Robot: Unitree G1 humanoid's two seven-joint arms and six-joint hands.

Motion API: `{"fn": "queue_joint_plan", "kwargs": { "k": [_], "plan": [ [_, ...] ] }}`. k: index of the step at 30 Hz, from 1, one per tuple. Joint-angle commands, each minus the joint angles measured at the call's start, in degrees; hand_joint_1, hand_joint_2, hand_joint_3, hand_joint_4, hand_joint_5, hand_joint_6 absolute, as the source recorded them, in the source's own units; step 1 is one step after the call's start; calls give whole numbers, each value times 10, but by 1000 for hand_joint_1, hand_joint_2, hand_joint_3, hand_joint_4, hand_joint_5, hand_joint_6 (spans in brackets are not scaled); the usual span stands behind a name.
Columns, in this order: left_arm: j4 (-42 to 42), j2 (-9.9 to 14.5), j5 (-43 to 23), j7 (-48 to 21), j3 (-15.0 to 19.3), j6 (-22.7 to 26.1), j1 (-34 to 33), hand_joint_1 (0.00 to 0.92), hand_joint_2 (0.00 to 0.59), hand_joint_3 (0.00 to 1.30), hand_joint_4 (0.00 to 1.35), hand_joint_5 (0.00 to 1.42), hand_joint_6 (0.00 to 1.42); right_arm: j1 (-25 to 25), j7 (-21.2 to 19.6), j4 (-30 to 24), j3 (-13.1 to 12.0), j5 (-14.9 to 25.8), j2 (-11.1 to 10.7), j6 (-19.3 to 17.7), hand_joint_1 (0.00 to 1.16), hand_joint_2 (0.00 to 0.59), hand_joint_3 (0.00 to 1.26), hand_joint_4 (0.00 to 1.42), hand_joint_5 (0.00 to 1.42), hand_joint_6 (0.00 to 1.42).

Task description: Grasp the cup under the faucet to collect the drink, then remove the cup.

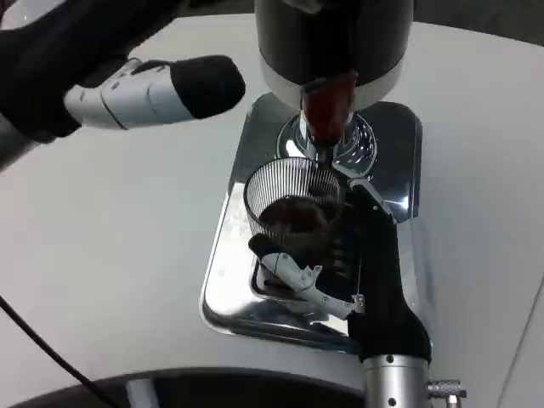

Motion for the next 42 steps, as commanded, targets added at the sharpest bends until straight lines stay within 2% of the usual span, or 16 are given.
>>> {"fn": "queue_joint_plan", "kwargs": {
  "k": [1, 15, 42],
  "plan": [
    [-22, 13, -16, 5, 22, 7, 29, 0, 70, 178, 197, 311, 316, 6, -8, 4, -2, 0, 32, -7, 792, 255, 517, 619, 723, 421],
    [-78, 14, -33, 26, 66, 43, 139, 0, 73, 196, 231, 332, 332, 2, -12, 0, -13, 2, 29, -19, 806, 241, 568, 677, 793, 506],
    [-112, -1, -28, 65, 111, 43, 303, 0, 78, 220, 269, 358, 353, 26, -2, -39, -64, 4, 11, -39, 849, 209, 708, 848, 1046, 810]
  ]
}}
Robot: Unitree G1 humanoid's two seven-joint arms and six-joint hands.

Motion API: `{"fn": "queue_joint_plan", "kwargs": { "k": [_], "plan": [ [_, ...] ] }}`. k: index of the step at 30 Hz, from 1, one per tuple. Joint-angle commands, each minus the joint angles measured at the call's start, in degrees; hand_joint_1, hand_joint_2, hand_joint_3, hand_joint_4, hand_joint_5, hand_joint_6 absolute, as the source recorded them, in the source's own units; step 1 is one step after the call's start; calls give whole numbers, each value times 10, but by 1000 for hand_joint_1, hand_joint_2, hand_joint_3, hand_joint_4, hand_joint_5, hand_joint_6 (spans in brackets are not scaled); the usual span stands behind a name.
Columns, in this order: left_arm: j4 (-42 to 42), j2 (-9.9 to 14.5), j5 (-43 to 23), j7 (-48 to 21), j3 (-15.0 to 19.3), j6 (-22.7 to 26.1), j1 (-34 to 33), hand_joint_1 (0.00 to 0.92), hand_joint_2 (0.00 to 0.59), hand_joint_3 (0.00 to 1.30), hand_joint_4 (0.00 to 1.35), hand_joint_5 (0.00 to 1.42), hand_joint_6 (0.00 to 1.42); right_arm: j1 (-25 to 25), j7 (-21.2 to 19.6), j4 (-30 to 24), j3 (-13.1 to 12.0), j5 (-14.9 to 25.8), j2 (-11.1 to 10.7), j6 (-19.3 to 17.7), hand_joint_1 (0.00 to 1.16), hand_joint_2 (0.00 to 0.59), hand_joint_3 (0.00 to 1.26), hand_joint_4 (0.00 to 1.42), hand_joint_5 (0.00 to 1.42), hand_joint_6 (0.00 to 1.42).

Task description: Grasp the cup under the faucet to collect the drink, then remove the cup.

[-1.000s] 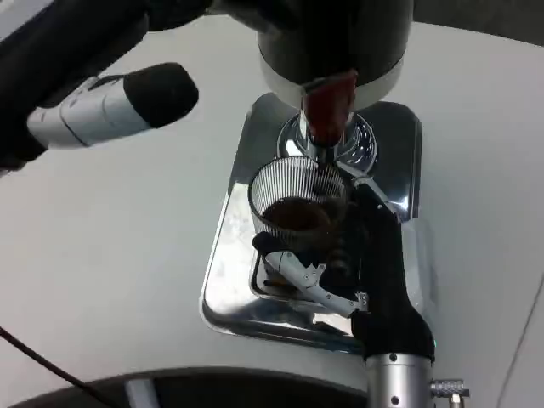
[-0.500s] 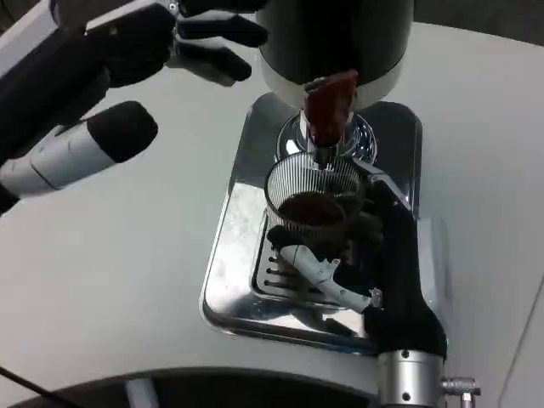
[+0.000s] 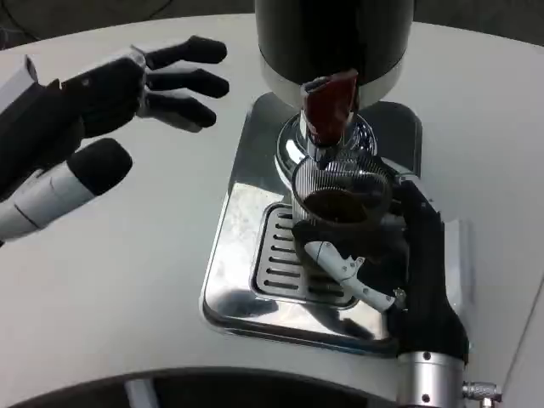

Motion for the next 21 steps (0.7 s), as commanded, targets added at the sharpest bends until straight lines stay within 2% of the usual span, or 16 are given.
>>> {"fn": "queue_joint_plan", "kwargs": {
  "k": [1, 21],
  "plan": [
    [-14, -6, -1, 9, 8, -6, 33, 0, 78, 220, 269, 358, 354, 13, 2, -27, -7, 3, 9, -22, 850, 208, 709, 849, 1056, 813],
    [-17, -14, 17, 24, 8, -12, 87, 0, 79, 230, 279, 359, 358, 53, 36, -80, -31, 7, 2, -30, 853, 199, 761, 900, 1131, 938]
  ]
}}
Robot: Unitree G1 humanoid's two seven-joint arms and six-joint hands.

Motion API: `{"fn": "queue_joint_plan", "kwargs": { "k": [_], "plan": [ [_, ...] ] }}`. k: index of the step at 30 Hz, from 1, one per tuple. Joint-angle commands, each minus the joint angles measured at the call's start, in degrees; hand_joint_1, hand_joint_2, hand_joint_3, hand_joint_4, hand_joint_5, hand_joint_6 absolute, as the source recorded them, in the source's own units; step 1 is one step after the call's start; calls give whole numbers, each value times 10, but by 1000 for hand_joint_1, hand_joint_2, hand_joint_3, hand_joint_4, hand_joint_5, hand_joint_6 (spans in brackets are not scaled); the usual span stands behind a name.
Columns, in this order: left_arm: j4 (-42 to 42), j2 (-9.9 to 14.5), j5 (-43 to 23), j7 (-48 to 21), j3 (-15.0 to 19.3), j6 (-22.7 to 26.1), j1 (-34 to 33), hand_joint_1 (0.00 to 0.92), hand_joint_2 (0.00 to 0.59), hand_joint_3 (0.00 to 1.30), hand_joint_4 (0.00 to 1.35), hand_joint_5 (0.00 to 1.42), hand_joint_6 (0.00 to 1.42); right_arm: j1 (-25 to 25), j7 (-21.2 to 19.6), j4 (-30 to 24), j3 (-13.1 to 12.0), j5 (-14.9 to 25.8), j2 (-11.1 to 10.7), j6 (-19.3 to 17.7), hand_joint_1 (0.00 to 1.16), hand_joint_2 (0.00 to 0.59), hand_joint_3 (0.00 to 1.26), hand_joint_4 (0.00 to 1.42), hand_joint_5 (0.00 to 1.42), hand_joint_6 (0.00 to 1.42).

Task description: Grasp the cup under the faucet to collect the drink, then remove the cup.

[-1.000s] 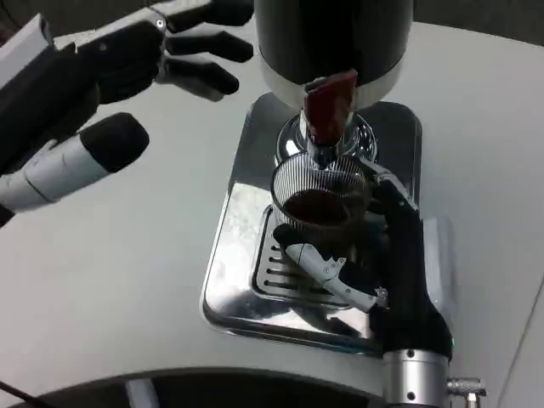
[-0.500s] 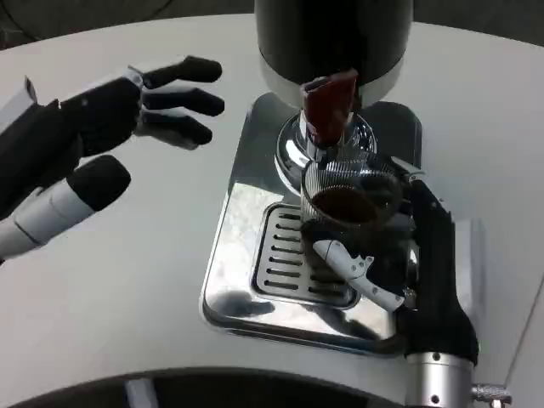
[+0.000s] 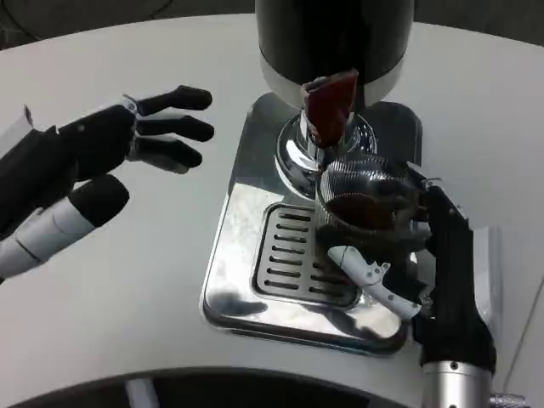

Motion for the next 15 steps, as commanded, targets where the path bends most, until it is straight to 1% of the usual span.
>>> {"fn": "queue_joint_plan", "kwargs": {
  "k": [1, 7, 15],
  "plan": [
    [-9, -7, 7, 10, 4, -11, 22, 0, 79, 231, 279, 359, 358, 14, 4, -33, -2, 3, 2, -29, 853, 199, 762, 900, 1132, 940],
    [-9, -10, 13, 15, 3, -14, 37, 0, 79, 231, 279, 359, 358, 37, 20, -56, -6, 6, -6, -31, 853, 199, 778, 911, 1147, 970],
    [4, -10, 30, 21, 4, -21, 47, 0, 80, 232, 283, 359, 359, 52, 34, -75, -12, 10, -14, -35, 859, 191, 795, 941, 1164, 1013]
  ]
}}
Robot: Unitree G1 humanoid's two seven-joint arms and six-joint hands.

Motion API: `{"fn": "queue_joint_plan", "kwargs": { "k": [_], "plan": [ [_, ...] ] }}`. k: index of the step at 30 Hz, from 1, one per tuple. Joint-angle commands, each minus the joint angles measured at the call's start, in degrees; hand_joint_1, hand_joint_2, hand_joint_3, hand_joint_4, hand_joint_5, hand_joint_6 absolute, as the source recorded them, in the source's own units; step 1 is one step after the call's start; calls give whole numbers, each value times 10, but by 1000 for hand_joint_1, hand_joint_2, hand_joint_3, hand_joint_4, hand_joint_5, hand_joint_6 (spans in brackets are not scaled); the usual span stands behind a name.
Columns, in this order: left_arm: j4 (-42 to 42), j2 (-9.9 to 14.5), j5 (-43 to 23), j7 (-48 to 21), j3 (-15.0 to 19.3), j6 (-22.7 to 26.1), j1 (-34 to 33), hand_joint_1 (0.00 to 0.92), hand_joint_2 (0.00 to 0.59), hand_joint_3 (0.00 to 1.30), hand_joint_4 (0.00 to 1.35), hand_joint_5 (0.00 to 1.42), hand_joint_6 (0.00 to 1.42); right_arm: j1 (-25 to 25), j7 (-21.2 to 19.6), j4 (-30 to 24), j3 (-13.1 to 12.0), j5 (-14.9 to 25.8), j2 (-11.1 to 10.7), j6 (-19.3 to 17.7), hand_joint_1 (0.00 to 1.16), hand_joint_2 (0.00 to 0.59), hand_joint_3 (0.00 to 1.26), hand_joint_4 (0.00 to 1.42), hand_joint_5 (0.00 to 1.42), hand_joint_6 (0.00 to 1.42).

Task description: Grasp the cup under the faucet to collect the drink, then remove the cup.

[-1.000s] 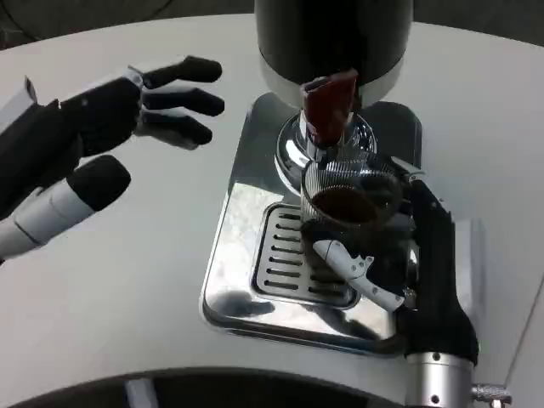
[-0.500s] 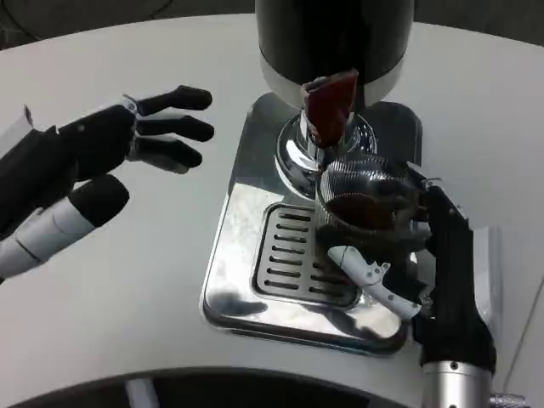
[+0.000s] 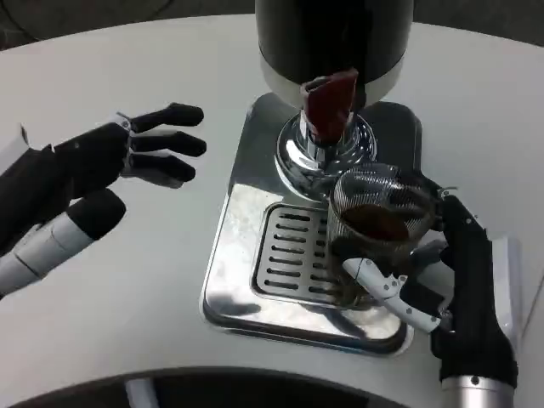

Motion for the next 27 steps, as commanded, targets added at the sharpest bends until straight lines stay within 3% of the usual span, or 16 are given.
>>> {"fn": "queue_joint_plan", "kwargs": {
  "k": [1, 27],
  "plan": [
    [8, -1, 21, 7, 5, -12, 17, 0, 80, 232, 283, 359, 359, 11, 6, -31, -2, 5, -1, -33, 859, 190, 796, 941, 1164, 1016],
    [60, 10, 109, 20, -9, -50, 21, 0, 81, 226, 239, 281, 278, 93, 69, -109, -43, 28, -36, -49, 855, 187, 854, 995, 1240, 1119]
  ]
}}
